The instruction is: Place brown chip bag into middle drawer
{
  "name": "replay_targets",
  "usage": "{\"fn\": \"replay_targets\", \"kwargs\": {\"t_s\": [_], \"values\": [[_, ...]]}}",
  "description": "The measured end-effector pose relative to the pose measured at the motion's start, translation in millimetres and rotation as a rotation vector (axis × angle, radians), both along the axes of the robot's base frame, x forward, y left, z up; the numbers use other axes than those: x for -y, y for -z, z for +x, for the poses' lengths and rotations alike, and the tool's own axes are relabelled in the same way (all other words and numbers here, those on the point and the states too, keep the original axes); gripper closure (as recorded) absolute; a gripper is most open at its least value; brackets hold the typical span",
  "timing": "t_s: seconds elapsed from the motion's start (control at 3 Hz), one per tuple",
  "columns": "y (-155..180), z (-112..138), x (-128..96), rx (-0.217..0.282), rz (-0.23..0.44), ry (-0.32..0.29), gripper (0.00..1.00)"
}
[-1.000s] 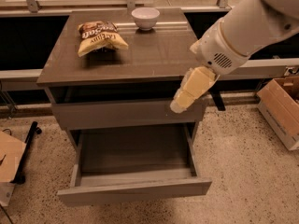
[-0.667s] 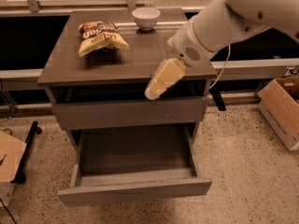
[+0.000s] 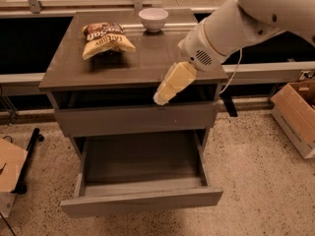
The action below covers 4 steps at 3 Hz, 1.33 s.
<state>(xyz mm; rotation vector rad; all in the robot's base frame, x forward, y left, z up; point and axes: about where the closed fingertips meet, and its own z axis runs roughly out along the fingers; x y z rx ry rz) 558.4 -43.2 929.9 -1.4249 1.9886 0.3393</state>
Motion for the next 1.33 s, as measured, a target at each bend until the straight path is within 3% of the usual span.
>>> {"fn": "replay_targets", "kwargs": {"t_s": [0.33,1.0,1.33], "values": [[4,13,-18,0.016,0.057,0.026,0.00],[15,109,-86,0.121,0.234,0.074,0.00],[22,144,-111,0.142,0.275,0.072,0.00]]}}
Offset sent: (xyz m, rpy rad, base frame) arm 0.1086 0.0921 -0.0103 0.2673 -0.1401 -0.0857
